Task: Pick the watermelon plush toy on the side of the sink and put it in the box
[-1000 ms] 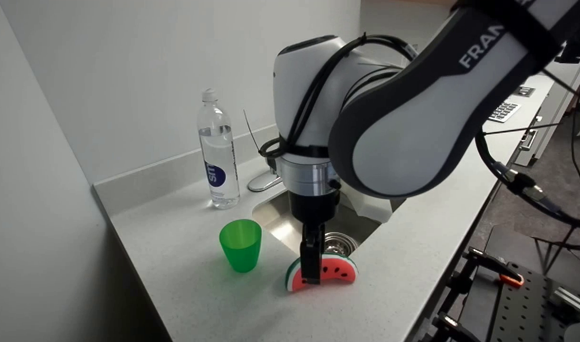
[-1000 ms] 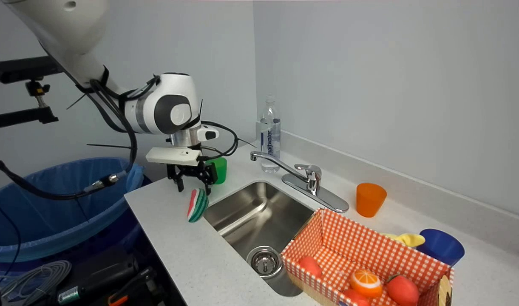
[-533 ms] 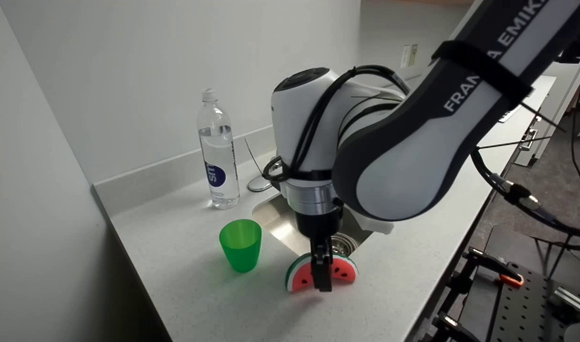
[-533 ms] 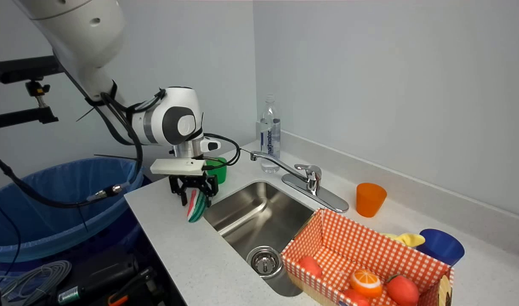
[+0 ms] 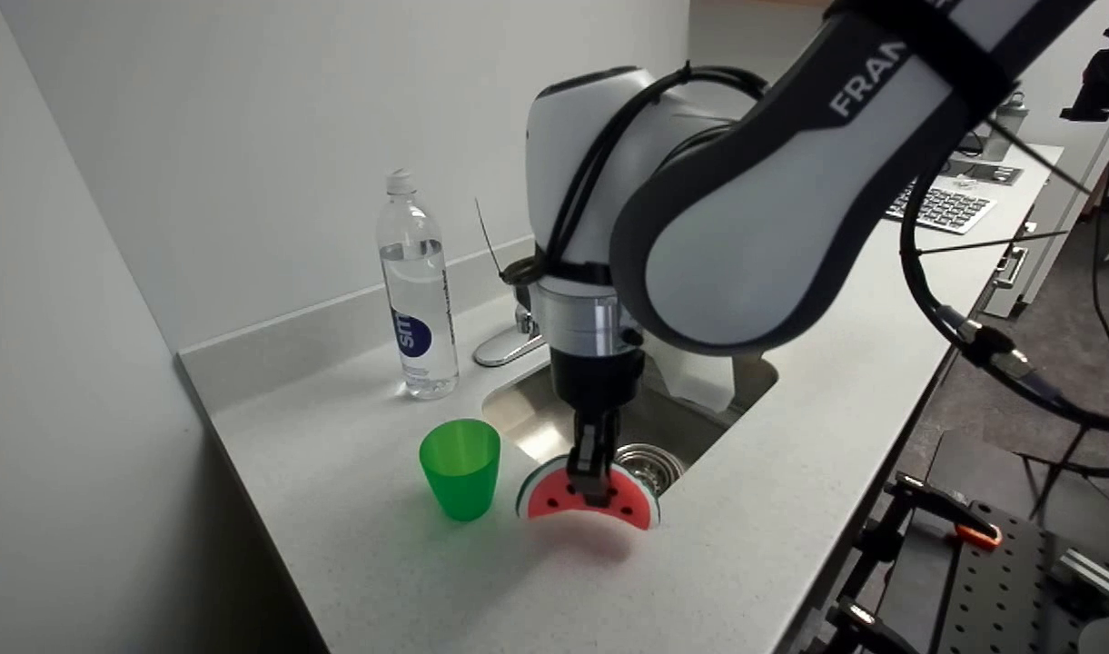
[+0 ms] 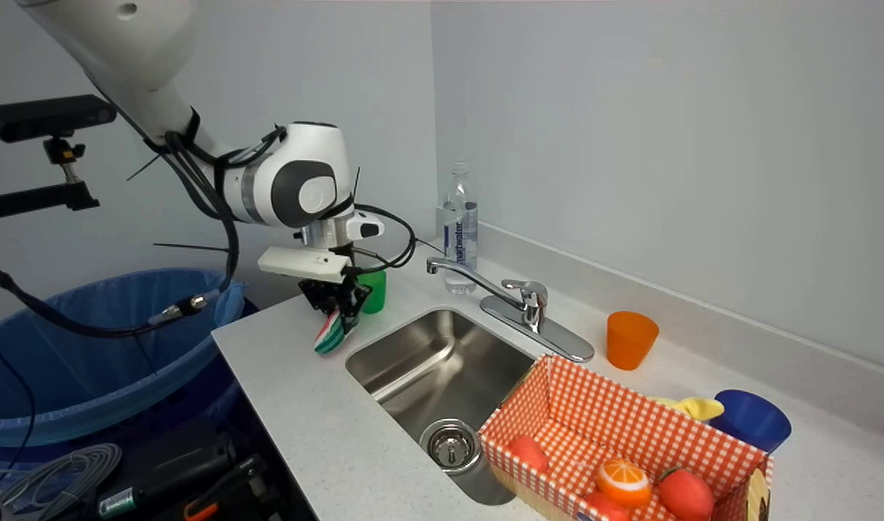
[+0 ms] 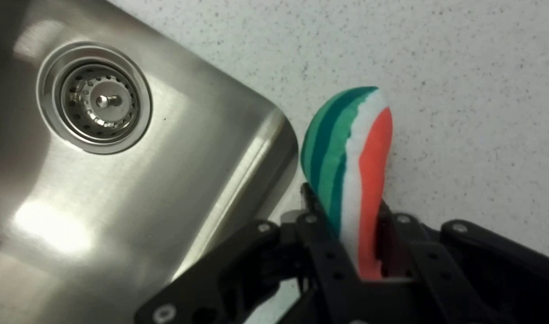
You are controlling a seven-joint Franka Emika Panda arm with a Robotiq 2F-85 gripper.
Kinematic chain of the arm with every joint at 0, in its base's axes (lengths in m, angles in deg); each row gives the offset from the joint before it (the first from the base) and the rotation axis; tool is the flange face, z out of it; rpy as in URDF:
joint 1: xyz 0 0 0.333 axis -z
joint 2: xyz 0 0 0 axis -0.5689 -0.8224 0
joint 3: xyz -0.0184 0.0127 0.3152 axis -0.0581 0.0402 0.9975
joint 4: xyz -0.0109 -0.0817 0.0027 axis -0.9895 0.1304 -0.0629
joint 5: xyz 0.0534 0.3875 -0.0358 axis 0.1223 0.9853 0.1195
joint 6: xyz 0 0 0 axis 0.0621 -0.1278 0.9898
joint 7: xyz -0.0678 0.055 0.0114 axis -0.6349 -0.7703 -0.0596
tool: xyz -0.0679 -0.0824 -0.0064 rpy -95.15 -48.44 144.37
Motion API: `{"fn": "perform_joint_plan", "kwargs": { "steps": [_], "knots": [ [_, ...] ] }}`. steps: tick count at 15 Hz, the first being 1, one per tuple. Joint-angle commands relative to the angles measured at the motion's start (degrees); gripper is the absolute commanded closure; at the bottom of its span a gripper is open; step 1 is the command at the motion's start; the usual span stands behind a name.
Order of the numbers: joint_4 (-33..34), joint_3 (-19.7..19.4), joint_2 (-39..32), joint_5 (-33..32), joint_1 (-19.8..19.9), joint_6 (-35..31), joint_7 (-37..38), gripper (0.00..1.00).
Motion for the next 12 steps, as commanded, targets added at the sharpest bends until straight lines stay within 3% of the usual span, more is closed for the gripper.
{"fn": "perform_joint_plan", "kwargs": {
  "steps": [1, 8, 12],
  "knots": [
    [-1.00, -0.13, 7.69, 4.63, 1.10, 2.35, -0.70, 0.99],
    [-0.29, -3.41, 18.31, 3.13, 2.72, 5.97, 5.94, 0.97],
    [0.32, -5.27, 22.61, 1.07, 5.75, 9.13, 11.32, 0.97]
  ]
}}
